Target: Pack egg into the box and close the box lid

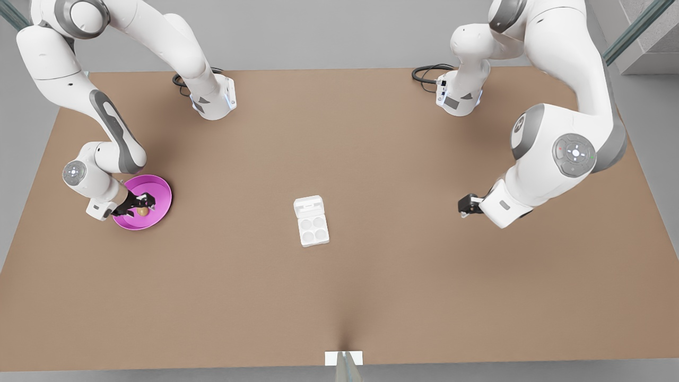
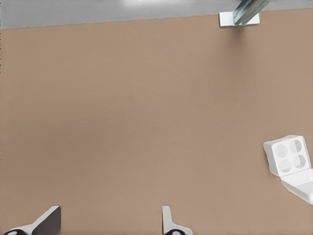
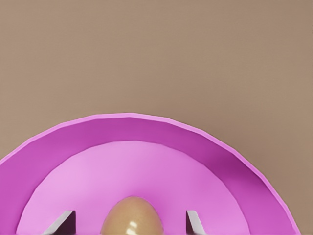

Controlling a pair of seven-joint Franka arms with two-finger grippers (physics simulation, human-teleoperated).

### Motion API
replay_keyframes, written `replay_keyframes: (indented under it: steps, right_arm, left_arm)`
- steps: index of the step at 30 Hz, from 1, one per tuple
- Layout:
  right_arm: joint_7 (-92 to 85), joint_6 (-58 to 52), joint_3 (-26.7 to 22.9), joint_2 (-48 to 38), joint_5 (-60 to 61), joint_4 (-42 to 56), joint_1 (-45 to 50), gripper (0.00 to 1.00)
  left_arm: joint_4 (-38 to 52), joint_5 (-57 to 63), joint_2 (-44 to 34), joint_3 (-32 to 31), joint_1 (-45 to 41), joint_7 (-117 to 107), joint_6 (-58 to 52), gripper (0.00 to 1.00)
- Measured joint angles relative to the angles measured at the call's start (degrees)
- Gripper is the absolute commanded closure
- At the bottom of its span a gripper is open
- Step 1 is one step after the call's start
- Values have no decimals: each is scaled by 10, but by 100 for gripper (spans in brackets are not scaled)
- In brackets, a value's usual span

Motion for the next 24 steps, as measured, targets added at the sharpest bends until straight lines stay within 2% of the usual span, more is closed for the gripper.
replay_keyframes:
  steps: [1,2,4,6,11,15,17,18,22,24]
  right_arm:
    - [0,2,-1,0,0,0,0,27]
    - [-1,3,-1,0,-1,-1,-1,29]
    - [-1,6,-1,0,-1,-1,-1,45]
    - [-3,7,-1,-4,0,-1,-2,53]
    - [-9,9,-1,-15,4,-2,-5,56]
    - [-13,-21,16,-62,22,6,3,56]
    - [-7,-55,38,-73,48,43,53,56]
    - [-1,-76,29,-71,69,78,118,56]
    - [35,-162,-198,-34,194,254,544,56]
    - [57,-203,-287,-7,254,322,693,56]
  left_arm:
    - [0,0,0,0,0,-3,0,0]
    - [0,0,0,0,1,-6,1,0]
    - [0,1,-1,0,0,-12,1,0]
    - [-1,1,-2,0,-1,-18,0,0]
    - [-3,4,-6,-1,0,-28,-2,0]
    - [-4,5,-4,0,2,-35,0,0]
    - [-4,5,-3,0,3,-38,1,0]
    - [-4,7,-3,0,3,-39,1,0]
    - [-6,12,-3,0,2,-43,2,0]
    - [-6,13,-3,0,2,-45,2,0]
